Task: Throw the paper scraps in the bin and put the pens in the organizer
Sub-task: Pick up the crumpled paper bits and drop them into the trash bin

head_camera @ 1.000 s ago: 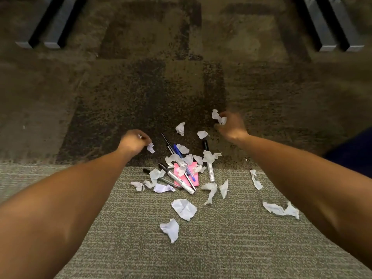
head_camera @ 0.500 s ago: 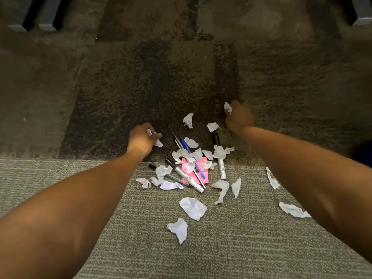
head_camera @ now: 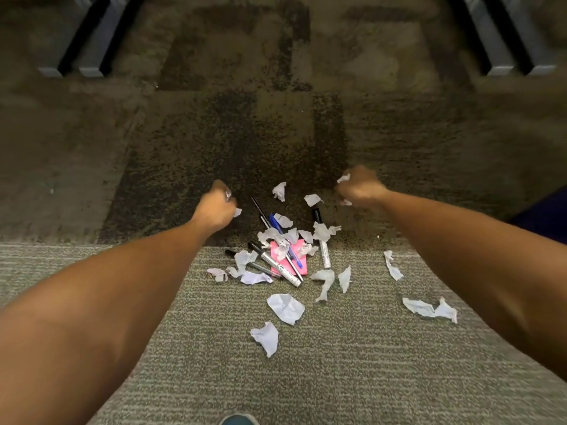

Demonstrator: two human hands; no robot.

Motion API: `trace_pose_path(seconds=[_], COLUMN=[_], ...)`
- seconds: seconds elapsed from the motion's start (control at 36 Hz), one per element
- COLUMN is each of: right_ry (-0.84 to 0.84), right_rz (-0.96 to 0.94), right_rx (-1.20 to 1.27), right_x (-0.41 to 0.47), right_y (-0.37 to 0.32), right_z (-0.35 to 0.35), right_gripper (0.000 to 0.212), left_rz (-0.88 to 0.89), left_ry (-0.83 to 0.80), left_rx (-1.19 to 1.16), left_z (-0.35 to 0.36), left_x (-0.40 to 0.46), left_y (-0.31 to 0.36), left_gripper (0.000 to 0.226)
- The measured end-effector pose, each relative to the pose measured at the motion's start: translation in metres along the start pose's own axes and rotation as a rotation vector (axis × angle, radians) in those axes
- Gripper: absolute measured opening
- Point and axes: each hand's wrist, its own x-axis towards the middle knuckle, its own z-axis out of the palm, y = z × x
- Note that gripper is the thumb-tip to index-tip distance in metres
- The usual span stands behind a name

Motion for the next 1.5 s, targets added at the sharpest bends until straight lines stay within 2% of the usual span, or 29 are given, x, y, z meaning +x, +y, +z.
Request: trace_pose_path(seconds=[0.22,0.28,0.36,0.42,0.5,0.56,0.67,0.78,0.94,1.03,1.22,1.33,1.5], right_ry=[-0.27,-0.291,-0.286,-0.277,-0.25,-0.241,-0.191,-0.261,-0.366,-0.355,-0.277,-0.252,-0.298], right_rz=[-0.108,-0.104,-0.096,-0.078,-0.045,-0.034,-0.065,-0.07,-0.144,-0.2,-0.226,-0.227,-0.204], right_rx=[-0.14,-0.159,-0.156,-0.125,-0.108,-0.092,-0.158,-0.148,-0.198,-0.257,-0.327,-0.325,-0.337], right_x=[-0.04,-0.046,-0.049,-0.048,-0.046,-0.044,-0.043,-0.042,-0.035,-0.035,-0.033,-0.03,-0.019], right_y=[-0.01,-0.009,-0.008,-0.008,-0.008,-0.007,-0.006,-0.003,0.003,0.009,0.017,0.022,0.033], right_z=[-0.026,-0.031,-0.035,-0.037,-0.037,-0.035,-0.028,-0.02,-0.005,0.005,0.029,0.039,0.047], right_gripper=[0.012,0.014,0.015,0.027,0.058,0.065,0.052,0.02,0.028,0.023,0.042,0.051,0.051], left_rz=[0.005,0.026,0.066,0.1,0.123,0.106,0.076,0.052,0.061,0.066,-0.009,-0.018,-0.024], left_ry=[0.028,0.038,0.044,0.036,0.03,0.034,-0.004,-0.05,-0.054,-0.044,-0.055,-0.054,-0.043], left_rx=[-0.136,-0.084,-0.044,-0.033,-0.027,-0.028,-0.102,-0.196,-0.22,-0.187,-0.127,-0.138,-0.182], left_z=[-0.017,-0.021,-0.026,-0.028,-0.028,-0.025,-0.017,-0.01,0.004,0.013,0.036,0.05,0.074], left_x=[-0.02,-0.023,-0.026,-0.028,-0.028,-0.025,-0.017,-0.01,-0.002,0.002,0.013,0.017,0.029], left_y=[0.029,0.034,0.04,0.043,0.048,0.049,0.046,0.045,0.05,0.053,0.057,0.056,0.054], left_gripper=[0.021,0.021,0.035,0.034,0.029,0.025,0.015,0.01,0.017,0.019,0.016,0.028,0.065])
